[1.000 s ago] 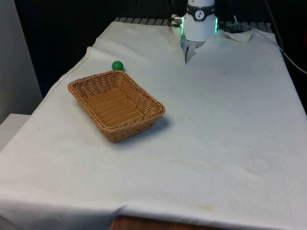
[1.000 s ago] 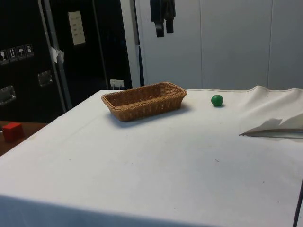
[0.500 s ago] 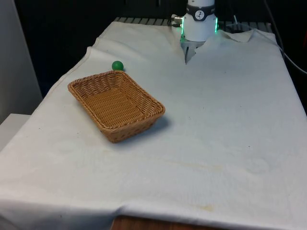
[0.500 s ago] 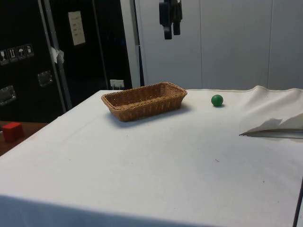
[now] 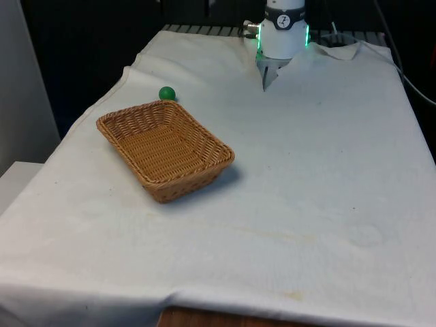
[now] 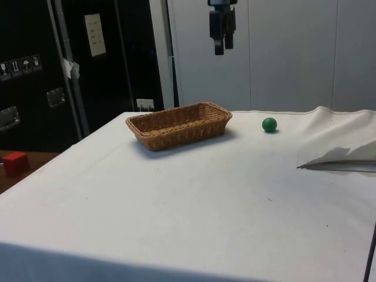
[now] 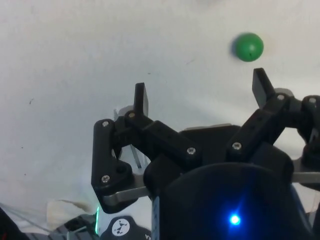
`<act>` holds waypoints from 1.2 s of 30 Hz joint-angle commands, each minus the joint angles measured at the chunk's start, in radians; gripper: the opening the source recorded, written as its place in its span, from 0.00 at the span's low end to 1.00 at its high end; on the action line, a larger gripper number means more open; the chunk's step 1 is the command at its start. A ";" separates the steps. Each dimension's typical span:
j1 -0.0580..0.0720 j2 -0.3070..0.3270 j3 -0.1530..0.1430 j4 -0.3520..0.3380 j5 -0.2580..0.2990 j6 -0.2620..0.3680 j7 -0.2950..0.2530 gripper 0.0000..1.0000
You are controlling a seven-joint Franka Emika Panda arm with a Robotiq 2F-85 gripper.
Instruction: Pick up the ball and place it into the basket.
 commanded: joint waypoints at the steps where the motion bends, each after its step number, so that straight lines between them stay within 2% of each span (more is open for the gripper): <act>1: -0.001 0.000 -0.006 -0.004 -0.001 0.005 -0.005 1.00; 2: -0.011 -0.012 -0.013 -0.021 -0.019 0.029 -0.010 1.00; 10: -0.016 -0.025 -0.065 -0.055 -0.028 0.069 -0.051 1.00; 11: -0.007 -0.015 -0.065 -0.045 -0.014 0.054 -0.051 1.00; 12: -0.017 -0.027 -0.071 -0.059 -0.028 0.073 -0.056 1.00; 19: -0.022 -0.034 -0.118 -0.081 -0.029 0.104 -0.101 1.00; 20: -0.013 -0.026 -0.119 -0.072 -0.015 0.090 -0.102 1.00; 21: -0.023 -0.034 -0.124 -0.083 -0.029 0.108 -0.107 1.00; 28: -0.026 -0.033 -0.174 -0.105 -0.029 0.146 -0.154 1.00; 29: -0.017 -0.026 -0.178 -0.097 -0.015 0.132 -0.157 1.00; 30: -0.027 -0.033 -0.179 -0.108 -0.029 0.152 -0.159 1.00; 36: -0.027 -0.032 -0.214 -0.136 -0.024 0.188 -0.187 1.00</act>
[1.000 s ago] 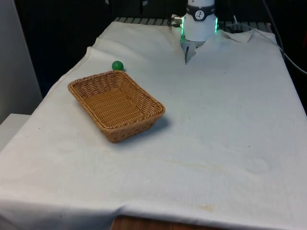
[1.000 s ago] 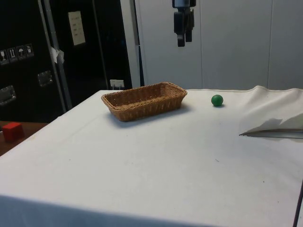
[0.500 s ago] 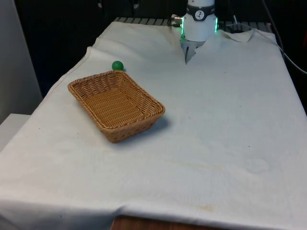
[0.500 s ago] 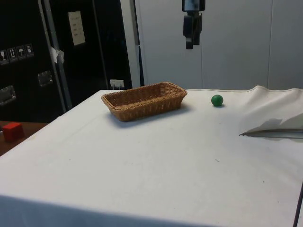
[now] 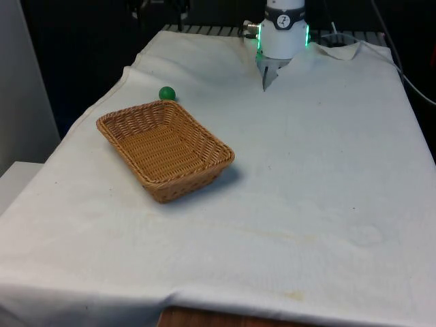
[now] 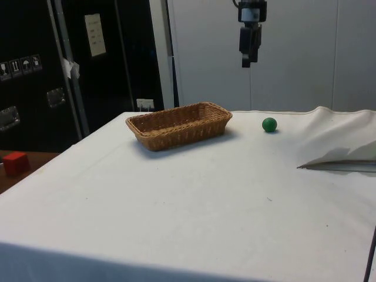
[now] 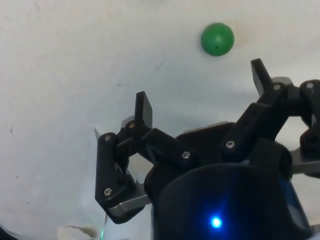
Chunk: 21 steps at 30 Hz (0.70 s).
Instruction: Pick up the ball and place it into the basket.
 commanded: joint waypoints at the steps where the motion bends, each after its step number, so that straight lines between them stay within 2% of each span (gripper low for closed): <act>1: -0.008 -0.006 -0.008 -0.014 -0.009 0.020 -0.008 1.00; 3: -0.001 0.000 -0.011 -0.008 0.000 0.008 -0.009 1.00; 4: -0.007 -0.004 -0.018 -0.023 -0.009 0.033 -0.015 1.00; 11: -0.001 0.017 -0.050 -0.057 -0.004 0.086 -0.039 1.00; 12: -0.001 0.014 -0.048 -0.052 0.000 0.071 -0.037 1.00; 14: -0.001 0.029 -0.059 -0.072 -0.002 0.108 -0.045 1.00; 21: 0.004 0.062 -0.081 -0.118 0.009 0.169 -0.061 1.00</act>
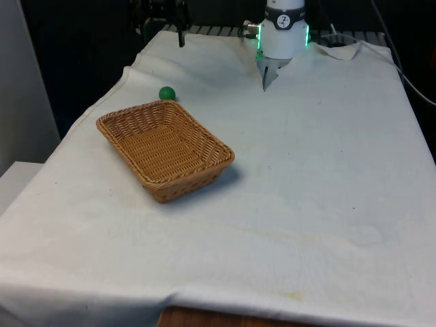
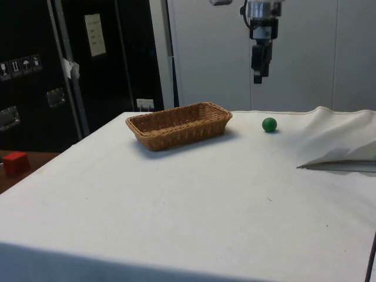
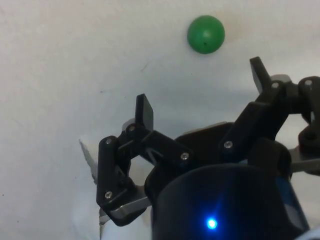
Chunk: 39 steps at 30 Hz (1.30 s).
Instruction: Pick up the ball and place it into the basket.
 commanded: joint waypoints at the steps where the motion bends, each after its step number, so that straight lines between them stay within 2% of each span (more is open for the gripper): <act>1: 0.000 0.005 -0.003 -0.005 0.000 0.008 -0.002 1.00; 2: 0.005 0.008 -0.012 -0.017 0.010 0.026 -0.013 1.00; 6: 0.008 0.026 -0.022 -0.036 0.023 0.056 -0.027 1.00; 9: 0.011 0.050 -0.032 -0.051 0.059 0.083 -0.058 1.00; 10: 0.003 0.055 -0.022 -0.038 0.049 0.068 -0.048 1.00; 11: 0.012 0.055 -0.033 -0.053 0.070 0.087 -0.068 1.00; 17: 0.011 0.095 -0.042 -0.054 0.168 0.100 -0.154 1.00; 18: 0.004 0.097 -0.033 -0.036 0.145 0.081 -0.133 1.00; 19: 0.011 0.101 -0.043 -0.054 0.182 0.102 -0.167 1.00; 25: 0.011 0.138 -0.042 -0.062 0.269 0.118 -0.238 1.00; 26: 0.012 0.142 -0.042 -0.064 0.278 0.121 -0.244 1.00; 27: 0.005 0.142 -0.039 -0.036 0.256 0.085 -0.228 1.00; 28: 0.012 0.146 -0.042 -0.065 0.286 0.123 -0.250 1.00; 36: 0.015 0.168 -0.039 -0.079 0.334 0.140 -0.285 1.00; 37: 0.010 0.168 -0.039 -0.052 0.309 0.105 -0.267 1.00; 38: 0.016 0.170 -0.038 -0.081 0.338 0.142 -0.287 1.00; 39: 0.016 0.173 -0.038 -0.084 0.345 0.145 -0.293 1.00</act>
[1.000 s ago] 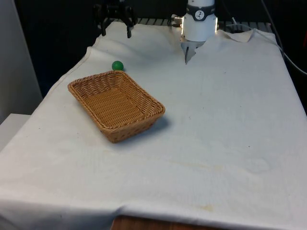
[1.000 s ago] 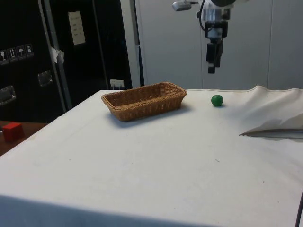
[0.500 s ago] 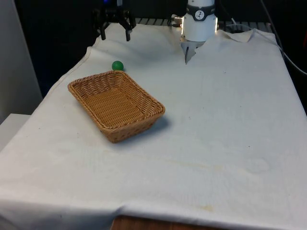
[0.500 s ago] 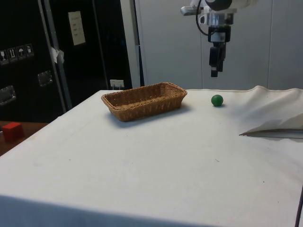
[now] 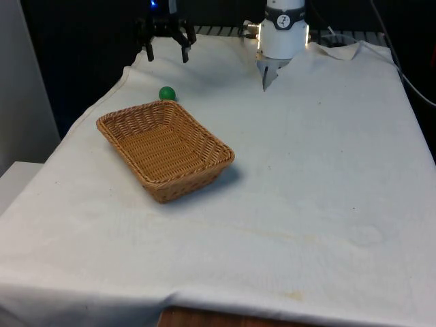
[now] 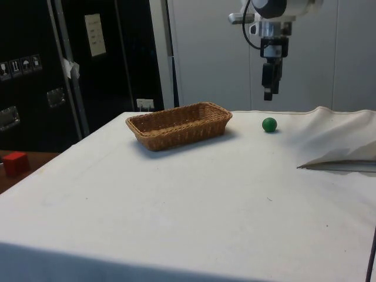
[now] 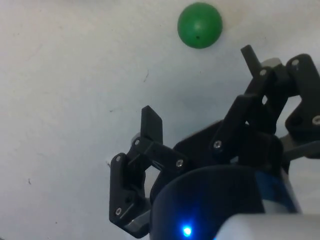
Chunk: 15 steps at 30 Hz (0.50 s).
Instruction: Pick up the ball and place it into the basket.
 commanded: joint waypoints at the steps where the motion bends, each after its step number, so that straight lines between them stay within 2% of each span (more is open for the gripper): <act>1: 0.005 0.003 0.001 -0.029 0.029 0.038 -0.021 1.00; 6: 0.010 0.007 0.004 -0.033 0.036 0.045 -0.020 1.00; 7: 0.003 0.002 0.002 -0.005 0.004 0.007 -0.002 1.00; 8: 0.012 0.009 0.006 -0.033 0.039 0.047 -0.020 1.00; 15: 0.018 0.031 0.021 -0.024 0.063 0.043 -0.012 1.00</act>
